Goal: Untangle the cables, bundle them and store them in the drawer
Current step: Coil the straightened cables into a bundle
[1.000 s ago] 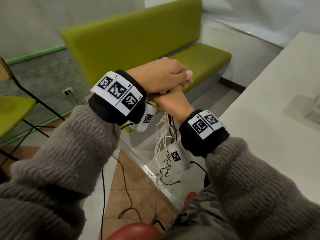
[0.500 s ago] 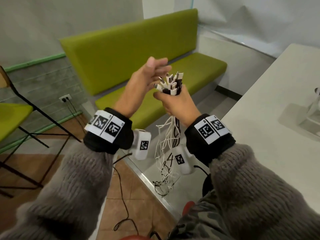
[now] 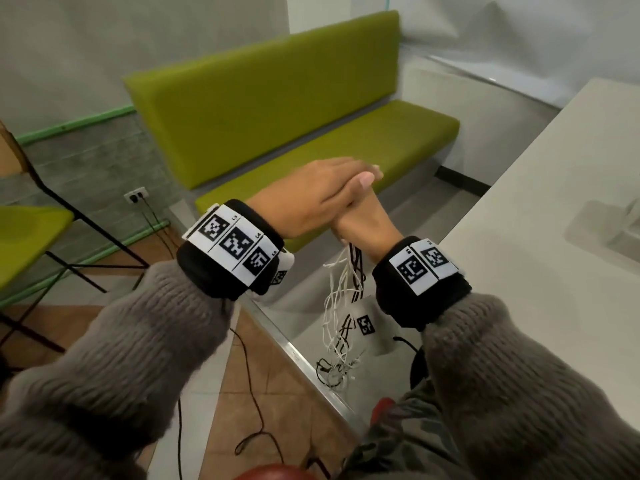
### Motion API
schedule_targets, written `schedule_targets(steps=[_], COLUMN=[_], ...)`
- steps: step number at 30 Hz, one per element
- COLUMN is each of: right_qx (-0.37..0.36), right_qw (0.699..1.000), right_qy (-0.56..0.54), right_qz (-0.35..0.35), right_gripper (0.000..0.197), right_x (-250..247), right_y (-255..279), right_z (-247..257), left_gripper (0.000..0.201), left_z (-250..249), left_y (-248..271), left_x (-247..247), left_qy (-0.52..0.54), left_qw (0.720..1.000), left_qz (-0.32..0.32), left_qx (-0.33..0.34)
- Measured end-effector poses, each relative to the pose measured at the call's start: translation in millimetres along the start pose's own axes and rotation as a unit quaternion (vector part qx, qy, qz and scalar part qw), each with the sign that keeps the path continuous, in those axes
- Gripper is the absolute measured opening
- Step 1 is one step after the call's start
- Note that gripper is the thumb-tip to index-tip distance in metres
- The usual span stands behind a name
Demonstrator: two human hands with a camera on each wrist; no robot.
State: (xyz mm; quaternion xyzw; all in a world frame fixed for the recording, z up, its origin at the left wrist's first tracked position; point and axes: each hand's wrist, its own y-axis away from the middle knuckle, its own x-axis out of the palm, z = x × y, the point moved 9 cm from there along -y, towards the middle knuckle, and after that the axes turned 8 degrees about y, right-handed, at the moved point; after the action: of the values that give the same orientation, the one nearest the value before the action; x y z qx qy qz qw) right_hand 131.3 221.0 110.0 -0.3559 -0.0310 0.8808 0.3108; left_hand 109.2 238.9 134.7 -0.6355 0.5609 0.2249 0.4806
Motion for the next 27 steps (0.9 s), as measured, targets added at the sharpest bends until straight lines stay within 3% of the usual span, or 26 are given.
schedule_targets(steps=[4, 7, 11, 14, 17, 24, 27], right_qx=[0.037, 0.091, 0.149, 0.140, 0.148, 0.152, 0.156], right_qw=[0.999, 0.987, 0.949, 0.940, 0.926, 0.880, 0.852], right_qy=[-0.016, -0.128, -0.265, -0.292, -0.331, -0.449, -0.497], right_qz=[-0.004, -0.024, -0.087, -0.105, -0.103, -0.034, -0.047], right_gripper=[0.039, 0.033, 0.039, 0.040, 0.040, 0.050, 0.051], right_x=[3, 3, -15, -19, -16, -13, -20], right_y=[-4, -1, 1, -2, -3, 4, 6], right_z=[-12, -29, -47, -41, -41, -42, -47], left_gripper=[0.045, 0.045, 0.059, 0.089, 0.081, 0.018, 0.026], left_z=[-1, 1, 36, 37, 33, 33, 35], left_y=[-1, -1, 16, 19, 17, 24, 32], left_x=[0, -5, -8, 38, 71, 88, 93], left_qy=[-0.021, 0.101, 0.330, 0.444, 0.510, 0.437, 0.366], left_qw=[1.000, 0.994, 0.919, 0.876, 0.845, 0.892, 0.924], left_qz=[-0.009, -0.037, -0.184, -0.136, -0.096, -0.045, -0.023], left_qx=[-0.008, -0.029, -0.114, -0.132, -0.132, -0.107, -0.103])
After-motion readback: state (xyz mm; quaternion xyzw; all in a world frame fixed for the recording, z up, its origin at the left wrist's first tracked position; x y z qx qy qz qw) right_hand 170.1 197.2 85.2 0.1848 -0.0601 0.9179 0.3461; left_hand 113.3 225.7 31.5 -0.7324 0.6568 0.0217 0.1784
